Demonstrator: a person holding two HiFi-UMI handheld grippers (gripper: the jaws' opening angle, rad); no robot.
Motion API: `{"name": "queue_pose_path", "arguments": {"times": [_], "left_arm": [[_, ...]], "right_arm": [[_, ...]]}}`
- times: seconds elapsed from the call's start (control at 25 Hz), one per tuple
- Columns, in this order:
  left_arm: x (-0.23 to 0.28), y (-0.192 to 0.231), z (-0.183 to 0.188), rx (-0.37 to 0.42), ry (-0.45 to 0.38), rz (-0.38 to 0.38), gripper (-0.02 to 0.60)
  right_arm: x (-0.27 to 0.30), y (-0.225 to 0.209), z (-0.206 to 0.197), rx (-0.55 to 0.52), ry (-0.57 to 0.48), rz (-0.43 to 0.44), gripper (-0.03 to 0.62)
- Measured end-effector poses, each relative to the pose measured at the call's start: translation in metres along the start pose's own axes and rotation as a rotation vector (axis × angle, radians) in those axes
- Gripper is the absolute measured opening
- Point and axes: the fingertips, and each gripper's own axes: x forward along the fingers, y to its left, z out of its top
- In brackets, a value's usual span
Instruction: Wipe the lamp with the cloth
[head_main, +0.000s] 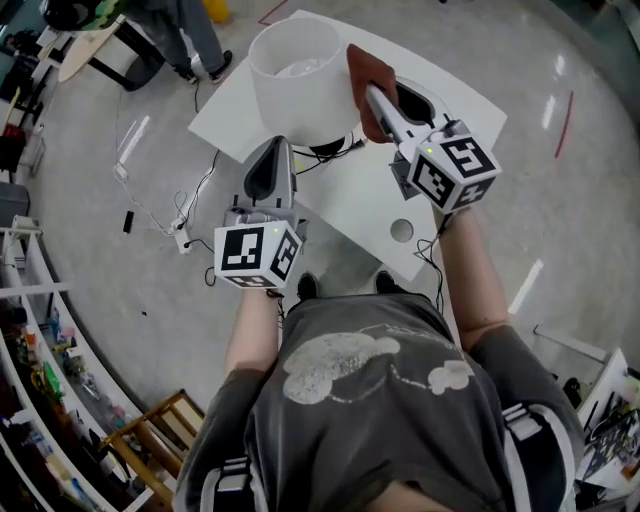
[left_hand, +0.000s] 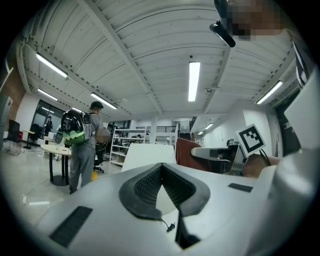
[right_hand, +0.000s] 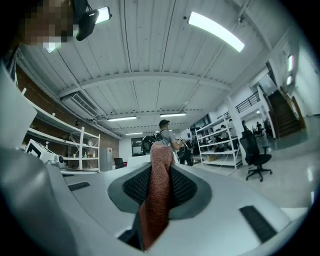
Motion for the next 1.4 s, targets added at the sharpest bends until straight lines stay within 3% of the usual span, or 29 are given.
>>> {"name": "queue_pose_path", "arguments": {"times": [0.24, 0.76, 1.08, 1.4], "left_arm": [[0.01, 0.025, 0.014, -0.023, -0.001, -0.129, 0.008], [0.0, 0.04, -0.015, -0.075, 0.075, -0.357, 0.008], [-0.018, 0.043, -0.039, -0.1, 0.147, -0.42, 0.008], [-0.033, 0.034, -0.054, -0.096, 0.191, -0.396, 0.008]], "right_arm": [[0.016, 0.023, 0.006, -0.01, -0.006, -0.095, 0.086], [-0.003, 0.06, -0.064, 0.015, 0.07, -0.297, 0.086], [-0.012, 0.085, -0.122, 0.077, 0.166, -0.349, 0.086], [-0.022, 0.1, -0.148, 0.134, 0.201, -0.32, 0.086]]}}
